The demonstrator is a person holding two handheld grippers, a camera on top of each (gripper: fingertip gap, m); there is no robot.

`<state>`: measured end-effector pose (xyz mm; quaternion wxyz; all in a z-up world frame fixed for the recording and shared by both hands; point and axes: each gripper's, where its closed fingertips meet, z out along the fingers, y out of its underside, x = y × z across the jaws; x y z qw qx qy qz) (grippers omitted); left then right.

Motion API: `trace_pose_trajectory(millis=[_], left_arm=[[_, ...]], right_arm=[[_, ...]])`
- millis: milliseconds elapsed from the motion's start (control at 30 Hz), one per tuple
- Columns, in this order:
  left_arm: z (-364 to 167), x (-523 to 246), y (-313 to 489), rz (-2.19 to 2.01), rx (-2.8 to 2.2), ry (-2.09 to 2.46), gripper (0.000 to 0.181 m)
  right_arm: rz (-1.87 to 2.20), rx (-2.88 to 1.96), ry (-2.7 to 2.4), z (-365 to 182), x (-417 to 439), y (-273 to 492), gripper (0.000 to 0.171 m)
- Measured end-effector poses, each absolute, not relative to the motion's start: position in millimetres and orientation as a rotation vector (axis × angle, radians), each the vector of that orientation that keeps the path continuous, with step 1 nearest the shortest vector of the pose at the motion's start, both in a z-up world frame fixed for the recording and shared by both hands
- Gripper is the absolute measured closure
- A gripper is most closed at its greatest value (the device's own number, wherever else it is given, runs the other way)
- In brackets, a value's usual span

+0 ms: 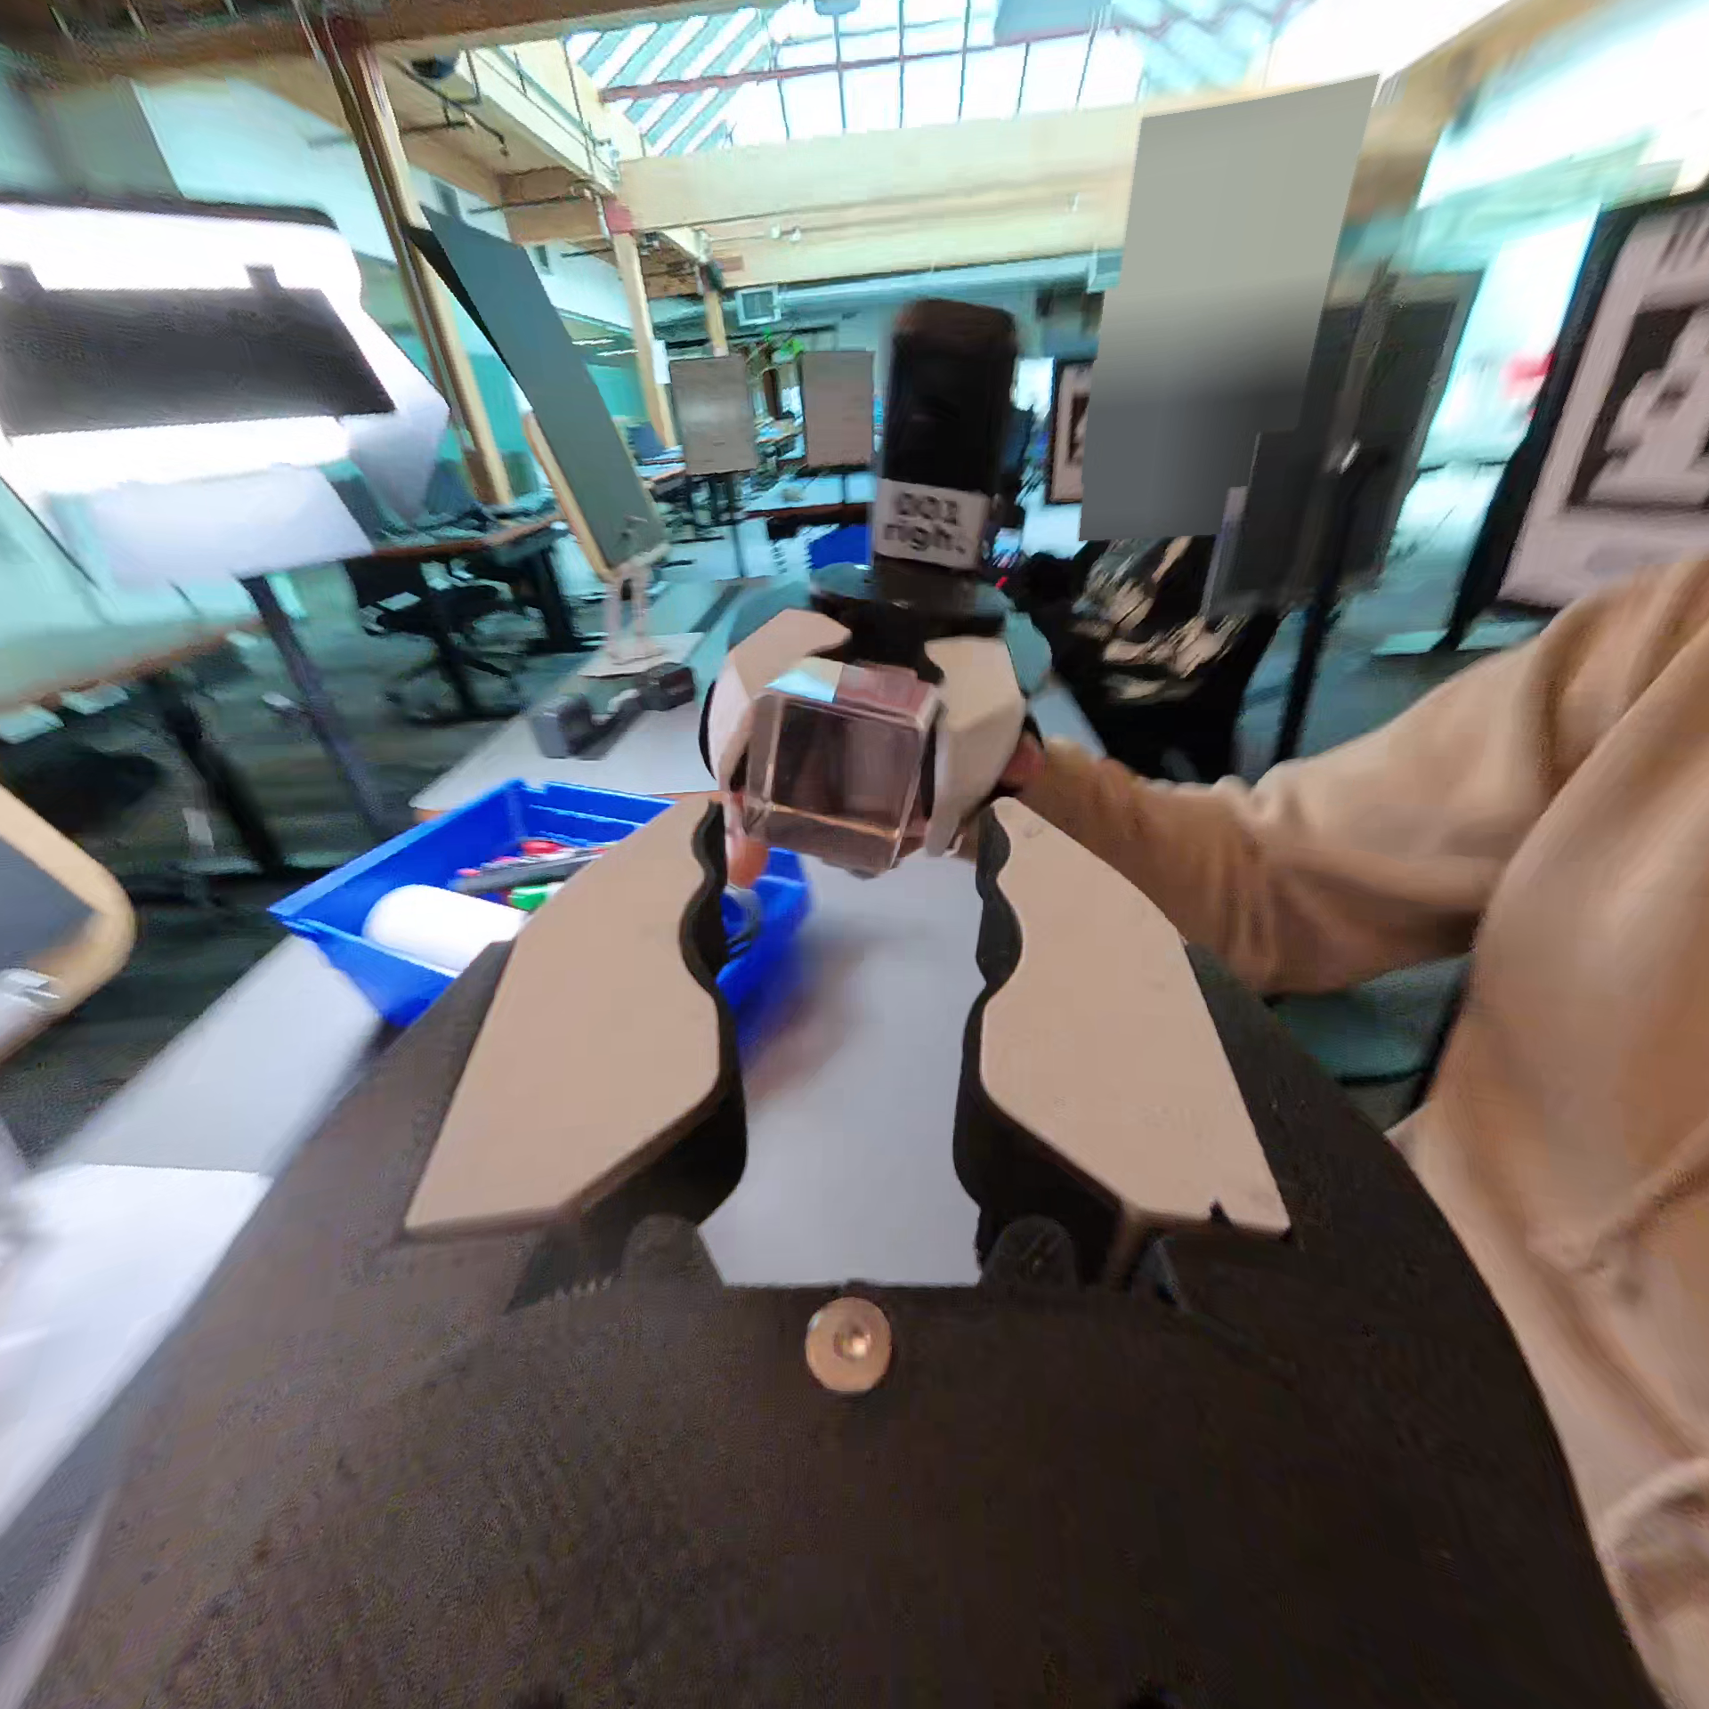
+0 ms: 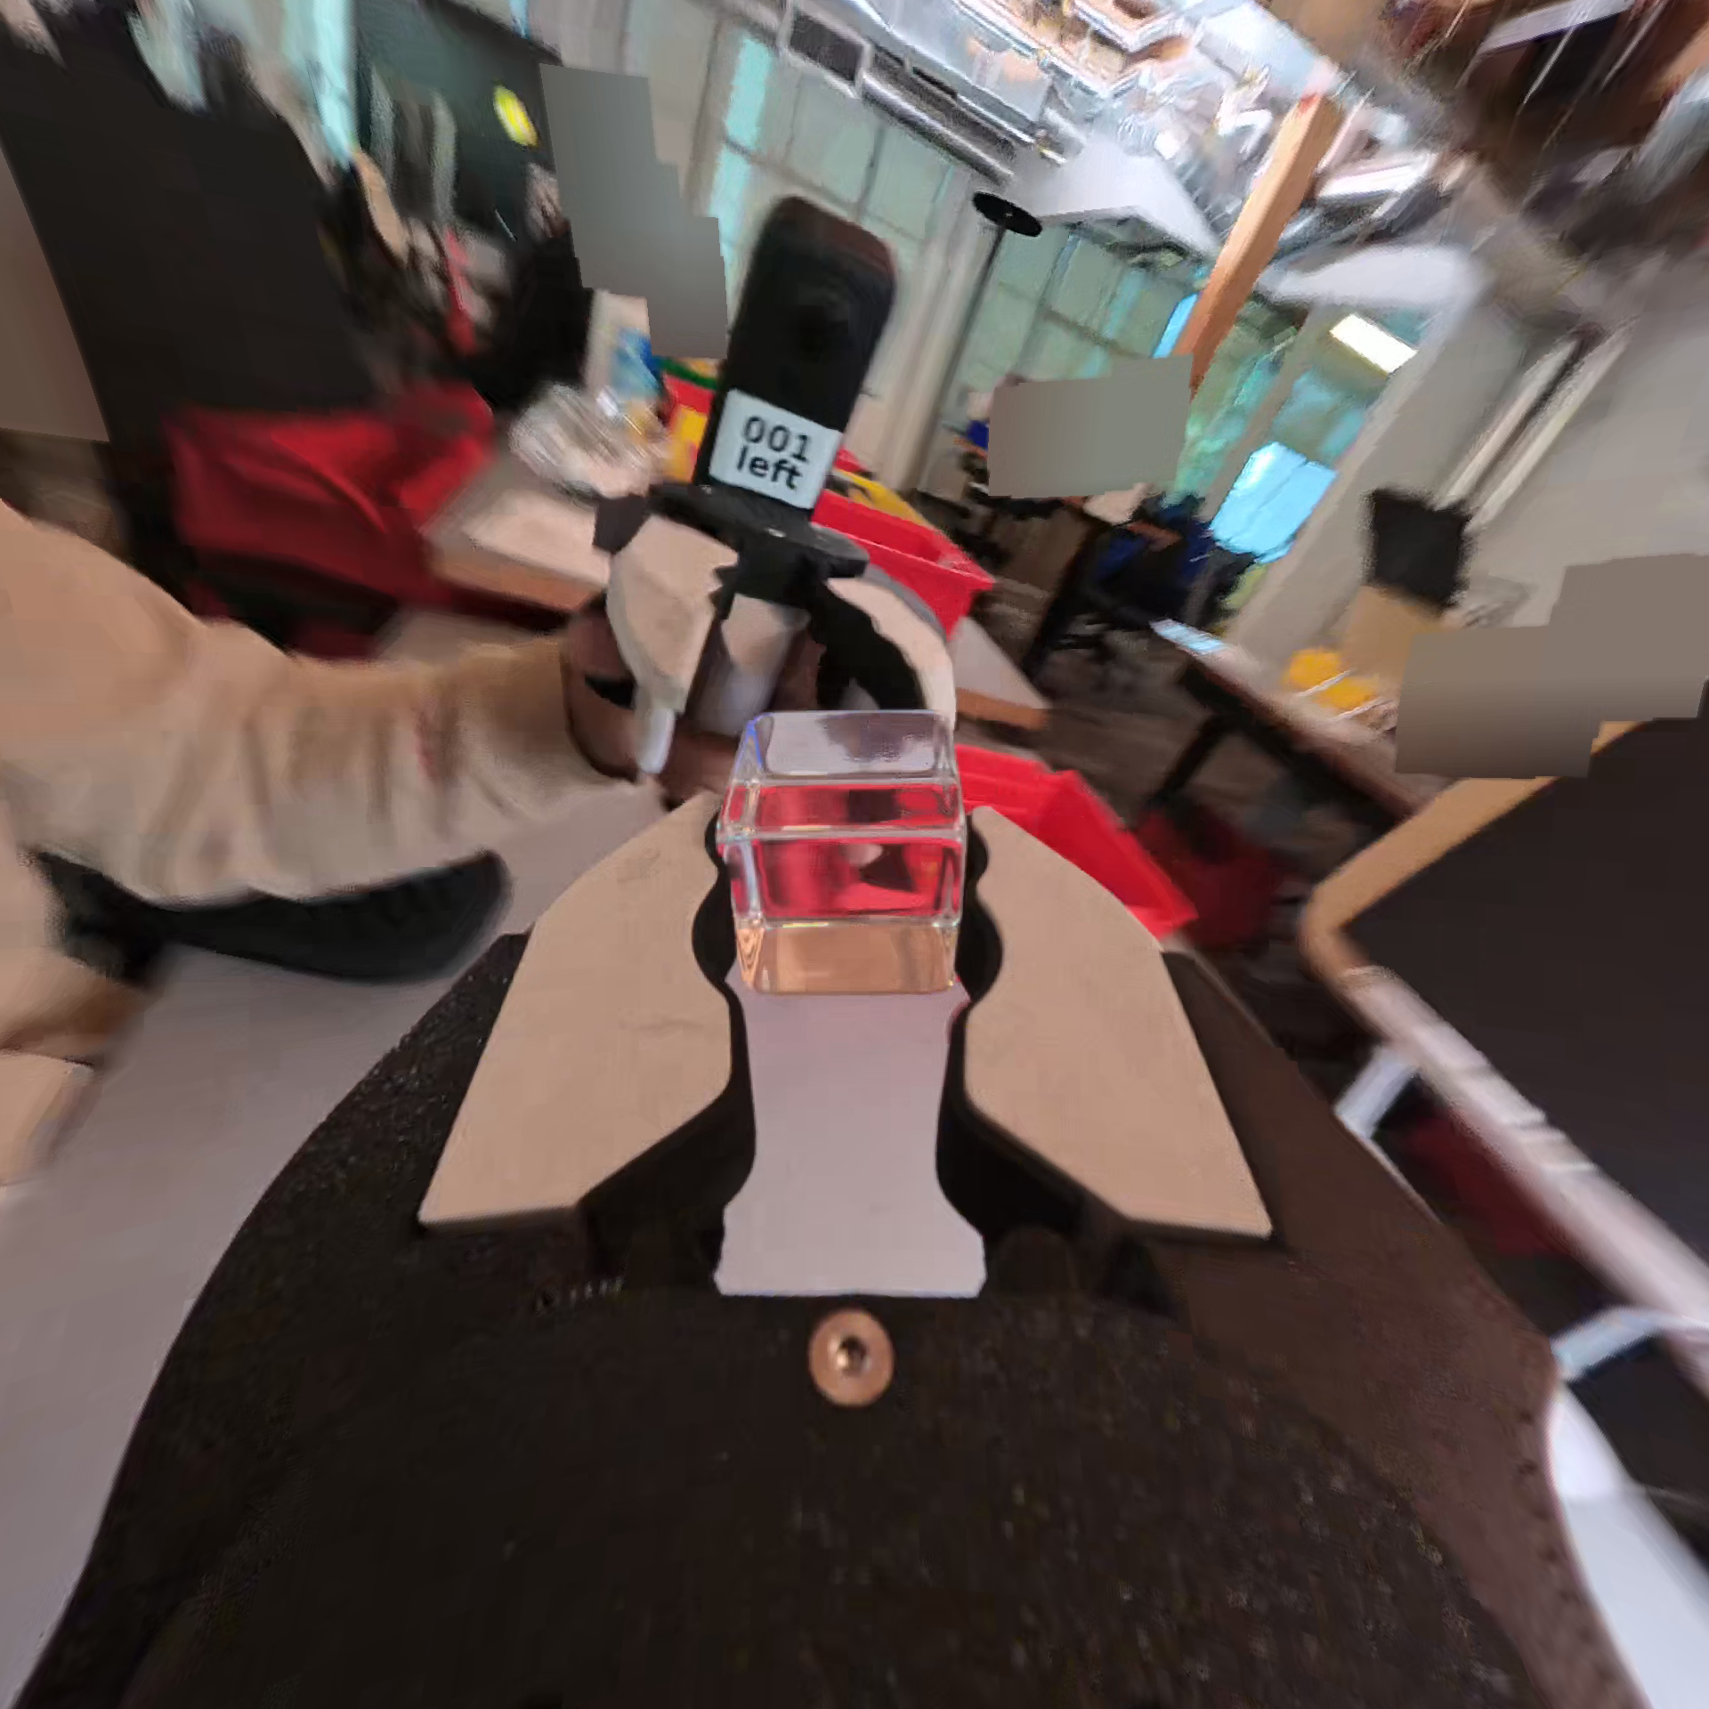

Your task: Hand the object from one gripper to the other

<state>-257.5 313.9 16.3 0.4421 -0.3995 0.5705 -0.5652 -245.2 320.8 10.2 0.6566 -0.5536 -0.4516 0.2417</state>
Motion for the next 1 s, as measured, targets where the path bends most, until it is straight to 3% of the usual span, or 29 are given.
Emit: trace_pose_trajectory(millis=[233,400,533,667,800,1000], left_arm=[[-7.9,-247.6,318.5,-0.807,-0.848,1.545,0.121],[-18.1,-245.8,329.3,-0.534,-0.782,1.579,0.119],[-26.9,-245.5,322.6,-0.530,-0.735,1.638,0.131],[-19.1,-243.3,326.6,-0.727,-0.844,1.574,0.132],[-12.8,-247.4,325.6,-1.209,-1.059,1.522,0.132],[-26.4,-246.8,304.0,-1.735,-1.335,1.585,0.134]], right_arm=[[1.401,-1.547,-0.789,-6.5,-267.2,319.6,0.127],[1.659,-1.592,-0.715,-14.5,-279.0,317.8,0.126],[1.675,-1.615,-0.730,-19.9,-285.9,315.6,0.127],[1.466,-1.539,-0.710,-7.4,-273.5,328.5,0.124],[0.864,-1.264,-0.883,19.2,-243.9,322.0,0.118],[0.121,-1.124,-1.273,-13.4,-260.5,312.7,0.120]])
